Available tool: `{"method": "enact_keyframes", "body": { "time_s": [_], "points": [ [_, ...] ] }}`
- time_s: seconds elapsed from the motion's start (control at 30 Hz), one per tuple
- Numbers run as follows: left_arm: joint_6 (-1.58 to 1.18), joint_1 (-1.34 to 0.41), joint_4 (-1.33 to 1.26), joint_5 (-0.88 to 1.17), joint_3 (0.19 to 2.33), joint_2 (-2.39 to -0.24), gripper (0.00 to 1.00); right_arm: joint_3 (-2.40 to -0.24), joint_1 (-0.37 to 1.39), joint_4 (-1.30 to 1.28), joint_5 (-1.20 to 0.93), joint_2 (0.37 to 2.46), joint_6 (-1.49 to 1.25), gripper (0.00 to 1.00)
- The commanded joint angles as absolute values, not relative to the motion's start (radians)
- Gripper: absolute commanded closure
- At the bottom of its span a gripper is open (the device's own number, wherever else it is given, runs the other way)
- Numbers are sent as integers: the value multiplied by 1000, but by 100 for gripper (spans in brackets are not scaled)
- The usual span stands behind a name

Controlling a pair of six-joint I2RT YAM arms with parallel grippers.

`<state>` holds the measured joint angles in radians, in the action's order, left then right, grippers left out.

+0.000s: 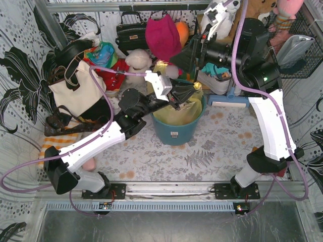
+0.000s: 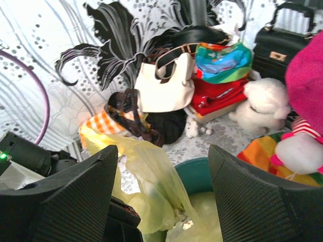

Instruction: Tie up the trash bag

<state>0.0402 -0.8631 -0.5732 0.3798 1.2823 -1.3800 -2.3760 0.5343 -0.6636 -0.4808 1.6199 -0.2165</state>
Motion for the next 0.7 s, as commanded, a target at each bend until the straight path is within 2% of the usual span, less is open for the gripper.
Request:
{"method": "enact_keyframes", "body": {
  "time_s": [0.0, 0.37, 0.67],
  "points": [
    [21, -865, -672, 430, 1259, -1338, 100, -2407, 533, -628, -632, 1646, -230, 28],
    [5, -864, -670, 461, 1233, -1312, 100, -2401, 539, -558, -754, 1657, -296, 23],
    [0, -865, -672, 468, 1237, -1317, 100, -2401, 554, -580, -700, 1655, -288, 24]
  ]
}}
